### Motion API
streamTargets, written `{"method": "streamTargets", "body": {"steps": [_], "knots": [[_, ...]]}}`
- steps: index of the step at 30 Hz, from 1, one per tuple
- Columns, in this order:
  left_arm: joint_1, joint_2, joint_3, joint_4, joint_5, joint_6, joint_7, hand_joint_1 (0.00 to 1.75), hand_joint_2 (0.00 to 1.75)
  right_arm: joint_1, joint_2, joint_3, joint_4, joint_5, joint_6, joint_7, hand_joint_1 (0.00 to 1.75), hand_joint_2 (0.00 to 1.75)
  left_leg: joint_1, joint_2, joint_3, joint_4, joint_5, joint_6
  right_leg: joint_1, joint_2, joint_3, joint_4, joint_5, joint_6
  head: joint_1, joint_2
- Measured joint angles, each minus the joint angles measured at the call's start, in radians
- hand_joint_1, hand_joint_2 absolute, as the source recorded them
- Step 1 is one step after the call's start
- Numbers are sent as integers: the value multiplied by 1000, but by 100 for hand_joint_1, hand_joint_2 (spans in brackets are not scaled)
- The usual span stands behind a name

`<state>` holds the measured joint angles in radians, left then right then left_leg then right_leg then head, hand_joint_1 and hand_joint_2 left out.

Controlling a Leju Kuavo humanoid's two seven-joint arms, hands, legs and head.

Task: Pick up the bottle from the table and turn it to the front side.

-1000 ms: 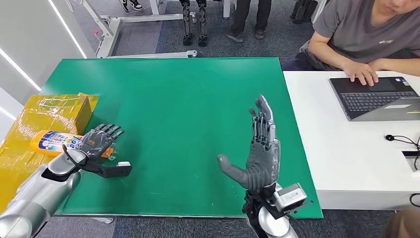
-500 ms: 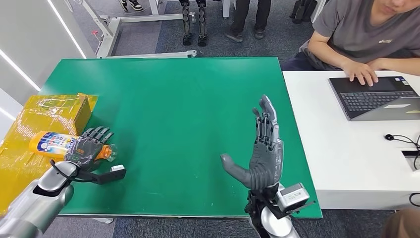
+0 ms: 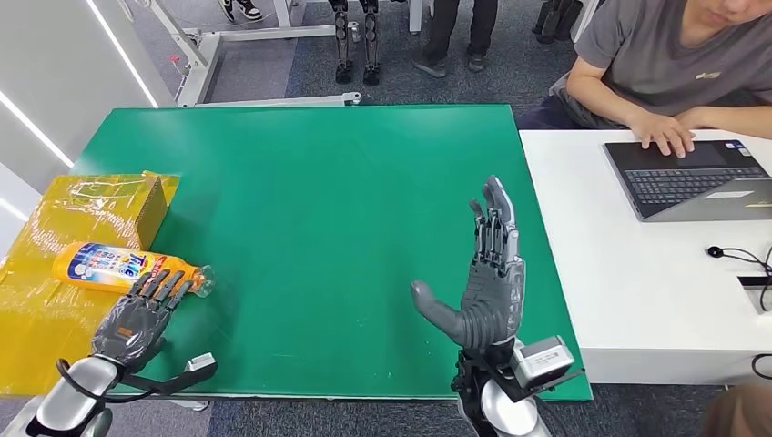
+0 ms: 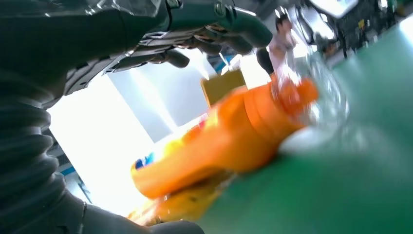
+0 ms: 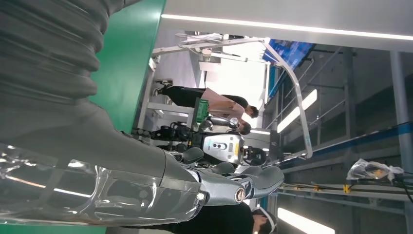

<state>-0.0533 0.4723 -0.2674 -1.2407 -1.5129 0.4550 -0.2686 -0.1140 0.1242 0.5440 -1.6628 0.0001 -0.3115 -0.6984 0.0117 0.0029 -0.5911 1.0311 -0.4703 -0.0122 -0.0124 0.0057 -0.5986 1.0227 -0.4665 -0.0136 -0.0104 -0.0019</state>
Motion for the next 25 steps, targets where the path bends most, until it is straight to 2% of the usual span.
{"method": "streamTargets", "body": {"steps": [3, 8, 14, 16, 17, 18, 20, 21, 22, 23, 24, 25], "knots": [[46, 2, 31, -83, -16, 69, 13, 0, 175, 16, -4, 0, -1, 0, -3, 0, 0, 175, 0, -1, 0, 0, 0, 0, 0, -1, 0, 0, 0, 0, 0, 0], [38, 13, 52, -197, -47, 221, 154, 0, 175, 33, -7, 6, -1, -3, 6, 0, 0, 175, 0, -2, 0, 0, 0, 0, 0, -2, 0, 0, 0, 0, 0, 0], [3, -62, 54, -343, -32, 243, 136, 0, 175, 48, -7, 17, 0, -3, 10, 0, 0, 175, 0, -1, 0, 0, 0, 0, 0, -2, 0, 0, 0, 0, 0, 0], [-4, -83, 59, -367, 3, 243, 99, 0, 175, 51, -8, 18, 0, -3, 12, 0, 0, 175, 0, -1, 0, 0, 0, 0, 0, -2, 0, 0, 0, 0, 0, 0], [-9, -107, 72, -377, 56, 243, 41, 0, 175, 51, -8, 19, 0, -3, 16, 0, 0, 175, 0, -2, 0, 1, 0, 0, 0, -2, 0, -1, 0, 0, 0, 0], [-16, -146, 97, -385, 145, 243, -55, 0, 175, 50, -8, 20, 1, -2, 20, 0, 0, 175, 0, -2, -1, 1, 0, 0, 0, -3, 0, -1, 0, 0, 0, 0], [-44, -240, 161, -383, 412, 243, -283, 0, 175, 46, -7, 26, 4, -1, 24, 0, 0, 175, 0, -3, -1, 1, 0, 0, 0, -4, 0, -1, 0, 0, 1, 0], [-67, -286, 181, -369, 577, 242, -371, 0, 175, 41, -7, 32, 7, 0, 22, 0, 0, 175, 0, -4, -1, 1, 0, 0, 0, -4, 0, -1, 0, 0, 0, 0], [-94, -323, 185, -347, 741, 233, -413, 0, 175, 35, -7, 38, 10, 2, 16, 0, 0, 175, -1, -4, -1, 1, 0, 0, 0, -5, 0, -1, 1, 0, 0, 0], [-124, -361, 175, -320, 906, 206, -416, 0, 175, 29, -7, 44, 14, 7, 5, 0, 0, 175, -1, -6, -1, 1, 1, 1, -1, -7, 1, -1, 1, 1, 0, 0], [-152, -400, 155, -292, 1059, 162, -398, 0, 175, 24, -7, 50, 18, 15, -9, 0, 0, 175, -1, -7, -1, 2, 1, 1, -1, -8, 1, -1, 1, 1, 0, 0], [-166, -420, 145, -278, 1132, 137, -382, 0, 175, 22, -7, 53, 20, 20, -17, 0, 0, 175, -1, -8, -1, 2, 1, 2, -1, -10, 2, -2, 1, 1, 0, 0]]}}
